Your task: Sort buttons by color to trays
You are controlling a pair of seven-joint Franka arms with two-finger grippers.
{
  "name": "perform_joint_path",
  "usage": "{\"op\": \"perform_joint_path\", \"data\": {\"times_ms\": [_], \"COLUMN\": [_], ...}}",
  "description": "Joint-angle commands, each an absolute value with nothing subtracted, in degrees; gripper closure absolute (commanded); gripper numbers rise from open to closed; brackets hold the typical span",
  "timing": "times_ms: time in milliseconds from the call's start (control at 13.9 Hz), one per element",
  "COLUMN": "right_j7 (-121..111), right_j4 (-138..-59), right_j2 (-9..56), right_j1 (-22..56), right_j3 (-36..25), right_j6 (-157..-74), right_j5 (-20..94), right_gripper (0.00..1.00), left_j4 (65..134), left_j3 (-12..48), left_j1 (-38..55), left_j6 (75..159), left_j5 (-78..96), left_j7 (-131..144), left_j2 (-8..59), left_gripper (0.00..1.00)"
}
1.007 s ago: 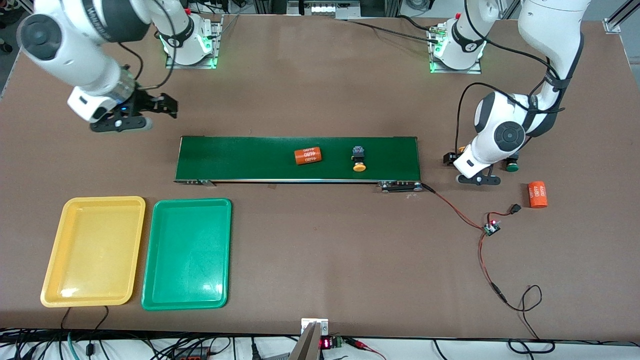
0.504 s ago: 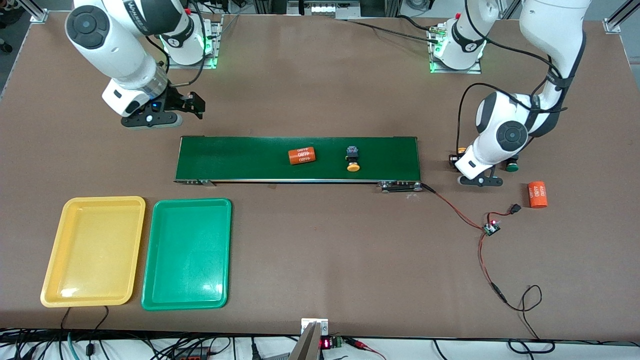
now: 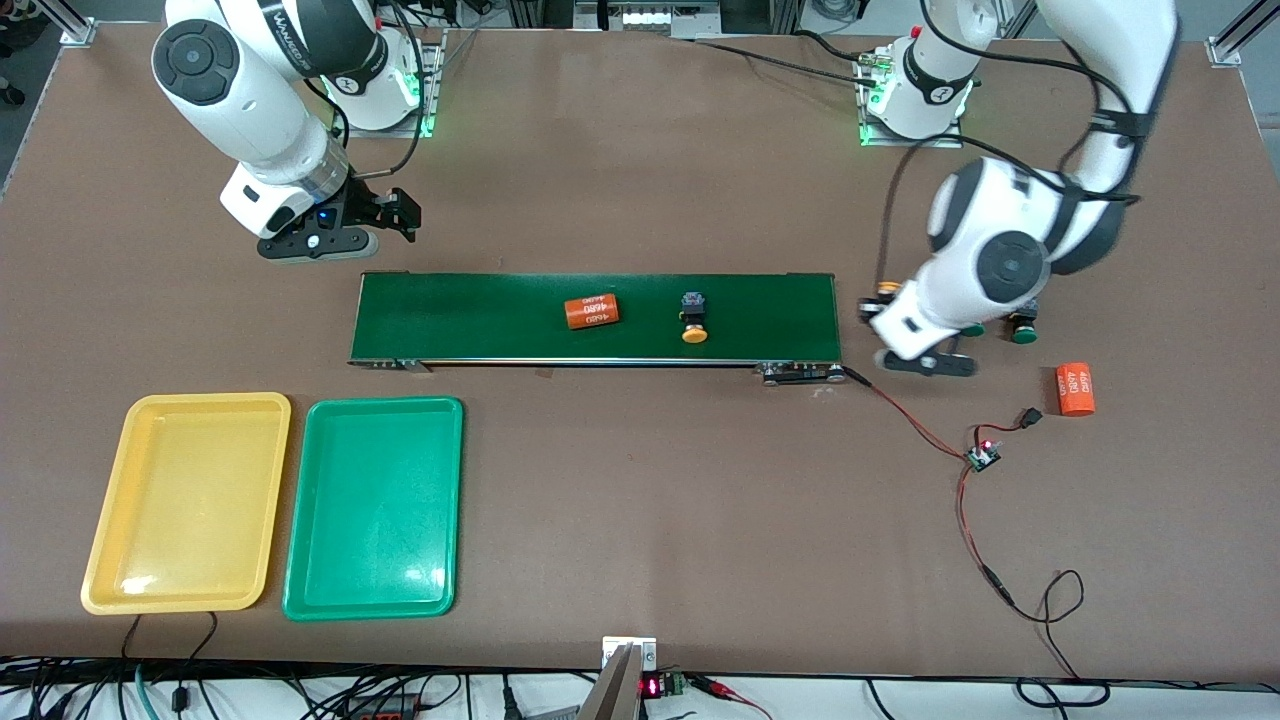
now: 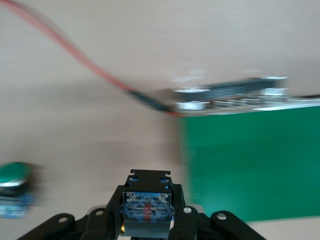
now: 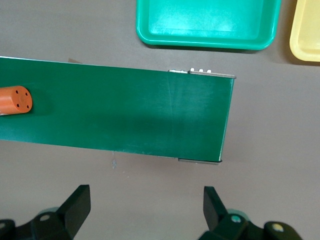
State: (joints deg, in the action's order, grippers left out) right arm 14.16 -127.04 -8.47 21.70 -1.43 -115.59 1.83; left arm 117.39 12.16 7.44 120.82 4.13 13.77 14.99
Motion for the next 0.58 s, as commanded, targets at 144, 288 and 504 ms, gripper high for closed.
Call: {"op": "perform_joint_path", "data": {"times_ms": [144, 288, 504], "right_j7": [15.0, 15.0, 15.0], "right_j4": [-127.5, -127.4, -127.3], "right_j2": [-8.9, -8.9, -9.4], "right_j1": [22.2, 22.2, 22.1], "right_j3": [-1.8, -1.8, -1.8], "right_j6": [-116.3, -116.0, -114.8], "right_j5": [2.3, 2.3, 2.2], "right_gripper": [0.0, 0.0, 0.0], "left_j4": [116.2, 116.3, 116.3], "left_j3": [17.0, 17.2, 17.2], "left_j1": [10.5, 11.3, 11.3], "left_j6": [128.8, 130.9, 130.8], "left_j5": [6.6, 6.6, 6.6], "left_j7": [23.0, 24.0, 24.0], "left_j2": [20.6, 21.5, 21.4], "left_gripper": [0.74, 0.73, 0.28]}}
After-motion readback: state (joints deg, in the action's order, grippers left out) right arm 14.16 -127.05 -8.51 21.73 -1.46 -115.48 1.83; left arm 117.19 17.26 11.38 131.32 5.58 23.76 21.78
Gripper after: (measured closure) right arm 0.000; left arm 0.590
